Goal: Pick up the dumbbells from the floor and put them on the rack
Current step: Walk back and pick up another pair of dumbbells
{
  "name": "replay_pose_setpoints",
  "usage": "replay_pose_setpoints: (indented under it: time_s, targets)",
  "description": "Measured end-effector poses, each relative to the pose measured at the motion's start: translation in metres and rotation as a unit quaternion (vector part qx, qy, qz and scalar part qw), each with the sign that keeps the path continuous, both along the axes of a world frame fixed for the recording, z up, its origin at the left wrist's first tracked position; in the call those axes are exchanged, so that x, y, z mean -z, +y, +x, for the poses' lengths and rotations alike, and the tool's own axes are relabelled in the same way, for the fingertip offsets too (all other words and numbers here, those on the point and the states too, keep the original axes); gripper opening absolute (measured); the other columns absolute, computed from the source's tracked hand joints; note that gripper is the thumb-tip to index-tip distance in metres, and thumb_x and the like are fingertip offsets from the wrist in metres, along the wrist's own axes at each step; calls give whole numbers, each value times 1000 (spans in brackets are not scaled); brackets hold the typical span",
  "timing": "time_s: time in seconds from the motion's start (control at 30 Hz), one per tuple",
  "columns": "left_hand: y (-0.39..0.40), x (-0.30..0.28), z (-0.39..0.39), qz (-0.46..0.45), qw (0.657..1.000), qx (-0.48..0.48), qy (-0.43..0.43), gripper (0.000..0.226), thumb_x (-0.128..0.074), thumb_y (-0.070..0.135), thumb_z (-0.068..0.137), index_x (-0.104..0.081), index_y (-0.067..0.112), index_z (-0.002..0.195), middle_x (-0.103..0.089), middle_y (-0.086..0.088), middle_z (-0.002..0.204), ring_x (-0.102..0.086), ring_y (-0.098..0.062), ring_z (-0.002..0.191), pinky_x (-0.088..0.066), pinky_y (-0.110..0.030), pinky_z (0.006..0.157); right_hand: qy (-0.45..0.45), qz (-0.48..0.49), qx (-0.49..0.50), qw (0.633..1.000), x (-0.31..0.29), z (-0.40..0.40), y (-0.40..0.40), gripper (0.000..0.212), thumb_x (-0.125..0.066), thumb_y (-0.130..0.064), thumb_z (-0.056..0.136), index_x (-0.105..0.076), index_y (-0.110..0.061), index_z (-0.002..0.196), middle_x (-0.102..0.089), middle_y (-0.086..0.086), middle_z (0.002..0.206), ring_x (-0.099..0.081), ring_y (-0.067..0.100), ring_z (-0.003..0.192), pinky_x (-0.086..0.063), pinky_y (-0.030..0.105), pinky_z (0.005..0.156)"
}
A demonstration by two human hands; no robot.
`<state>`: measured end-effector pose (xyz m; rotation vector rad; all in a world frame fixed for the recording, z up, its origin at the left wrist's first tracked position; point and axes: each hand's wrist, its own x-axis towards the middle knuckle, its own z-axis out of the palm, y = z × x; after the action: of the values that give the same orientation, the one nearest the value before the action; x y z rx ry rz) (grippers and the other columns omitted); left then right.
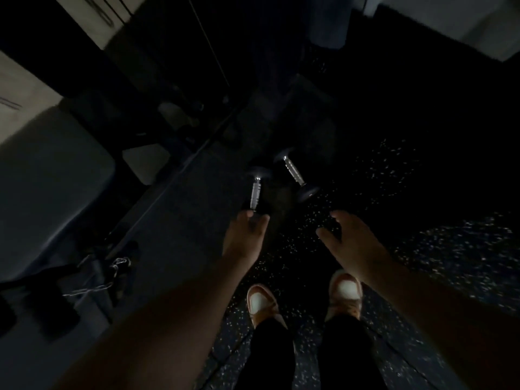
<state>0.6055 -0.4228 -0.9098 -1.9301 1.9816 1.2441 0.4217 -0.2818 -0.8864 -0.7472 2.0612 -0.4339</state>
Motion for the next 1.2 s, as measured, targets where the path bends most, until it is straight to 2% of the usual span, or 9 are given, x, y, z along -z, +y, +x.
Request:
replay_pose_setpoints:
  time_s: [0.23, 0.33, 0.5, 0.63, 0.73, 0.87, 1.03, 1.13, 1.2]
  targets:
    - [-57, 184, -10, 10, 1000, -23, -6, 62, -67, 56, 83, -55, 13, 126, -64, -14, 123, -60, -32, 111, -50, -45, 93, -20, 31, 31, 999, 179, -7, -75, 59, -65, -43, 88, -51, -8, 134, -57, 19, 132, -55, 33, 119, -42, 35, 97]
    - [-76, 247, -22, -15, 999, -41, 4, 76, -76, 55, 76, -53, 9, 132, -58, -15, 131, -55, -31, 120, -47, -42, 98, 17, 1, -4, 1000, 239, -20, -112, 49, -69, -36, 86, -59, -7, 124, -62, 19, 121, -60, 32, 108, -48, 36, 92]
    - [-114, 325, -43, -46, 995, -75, 36, 84, -78, 59, 71, -53, 7, 132, -59, -16, 130, -58, -30, 118, -49, -41, 97, 112, -56, -53, 991, 305, -45, -173, 58, -69, -34, 86, -51, -4, 132, -53, 23, 129, -51, 38, 117, -43, 39, 95]
    - [-143, 361, -50, -28, 993, -114, 24, 84, -78, 63, 67, -53, 11, 127, -64, -13, 126, -62, -34, 113, -50, -40, 88, 95, -24, -46, 994, 331, -56, -210, 65, -68, -40, 86, -44, -6, 137, -47, 22, 137, -51, 37, 120, -47, 44, 97]
    - [-151, 382, -50, -23, 996, -79, -26, 78, -67, 71, 72, -54, 17, 126, -66, -14, 121, -62, -38, 110, -47, -42, 85, 87, 31, -64, 994, 348, -57, -226, 67, -67, -39, 87, -39, -6, 138, -49, 22, 137, -52, 38, 120, -47, 44, 97]
    - [-151, 396, -46, -88, 993, -62, -43, 67, -50, 74, 82, -59, 14, 110, -70, -19, 104, -65, -43, 98, -40, -38, 73, 36, 60, -31, 997, 376, -57, -242, 64, -63, -50, 87, -42, -6, 130, -58, 20, 125, -60, 37, 106, -46, 35, 76]
    - [-151, 397, -45, -126, 990, -40, -47, 65, -44, 70, 88, -55, 11, 112, -71, -22, 99, -66, -45, 94, -47, -43, 74, 19, 64, 26, 997, 402, -60, -253, 68, -57, -64, 83, -53, -8, 122, -64, 16, 108, -63, 31, 81, -44, 32, 64]
    - [-149, 400, -45, -140, 988, -34, -47, 64, -44, 69, 89, -54, 10, 111, -72, -21, 97, -67, -44, 90, -43, -39, 69, -27, 26, 73, 997, 411, -58, -254, 64, -59, -65, 80, -55, -10, 113, -68, 21, 101, -67, 39, 83, -58, 51, 71]
    - [-149, 400, -44, -141, 988, -38, -44, 63, -44, 69, 89, -54, 10, 109, -72, -20, 96, -67, -43, 88, -39, -37, 66, -19, 17, 70, 997, 413, -57, -252, 64, -57, -70, 78, -54, -14, 107, -68, 17, 91, -68, 38, 78, -59, 53, 70]
